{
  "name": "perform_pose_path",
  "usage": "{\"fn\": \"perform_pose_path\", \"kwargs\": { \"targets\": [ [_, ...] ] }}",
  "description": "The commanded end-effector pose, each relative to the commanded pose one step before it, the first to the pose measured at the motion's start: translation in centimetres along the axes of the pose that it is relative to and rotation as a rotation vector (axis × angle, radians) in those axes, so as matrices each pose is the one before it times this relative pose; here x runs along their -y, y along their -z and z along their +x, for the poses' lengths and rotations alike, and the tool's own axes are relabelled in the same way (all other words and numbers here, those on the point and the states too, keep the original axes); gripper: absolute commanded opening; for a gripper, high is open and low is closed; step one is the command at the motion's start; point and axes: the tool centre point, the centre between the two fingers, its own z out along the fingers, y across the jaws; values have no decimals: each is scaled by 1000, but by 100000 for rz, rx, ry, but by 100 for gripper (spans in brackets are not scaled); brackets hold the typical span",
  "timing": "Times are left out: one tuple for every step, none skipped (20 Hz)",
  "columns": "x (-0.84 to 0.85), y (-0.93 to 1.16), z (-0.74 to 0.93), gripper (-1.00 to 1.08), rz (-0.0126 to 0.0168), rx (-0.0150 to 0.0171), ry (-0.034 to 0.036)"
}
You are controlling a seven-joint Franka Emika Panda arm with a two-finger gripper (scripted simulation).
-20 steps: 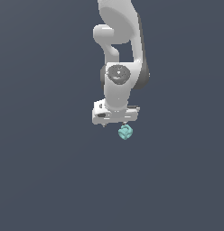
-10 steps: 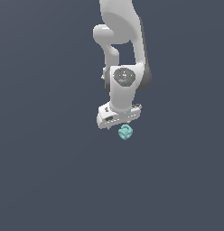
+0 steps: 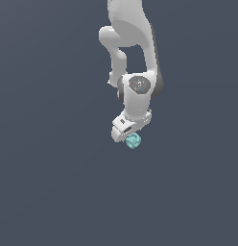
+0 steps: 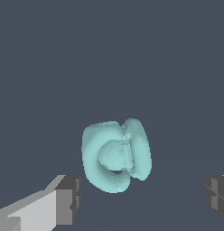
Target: Pick up the object and move it to a goal position.
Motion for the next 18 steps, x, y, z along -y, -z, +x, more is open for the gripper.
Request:
{"fn": "perform_pose_path", "kwargs": {
  "targets": [
    [527,-324,224,100,-64,-693,5647],
    [172,-106,79,100,-13,-214,1788],
    [155,-95,74,100,-13,-195,1618],
    [138,-85,68,100,-12,-176,1448],
    [122,-75,61,100,-11,-156,1277],
    [105,-64,54,100,-10,-136,1107],
    [89,-54,47,100,-9,-115,936],
    [73,-44,39,100,-8,-95,768],
    [56,-34,30,100,-6,-74,595],
    [40,-25,22,100,-4,-53,425],
    [22,-15,12,100,-3,-31,252],
    [7,-5,4,100,-1,-10,84],
    [-29,20,-23,100,28,83,-512],
    [-1,-34,-2,100,0,0,0],
    [-3,-101,-6,100,0,0,0],
    [18,-165,7,100,-1,-6,48],
    [-6,-235,-13,100,0,0,0],
    [15,-298,-1,100,-1,-6,48]
  ]
}}
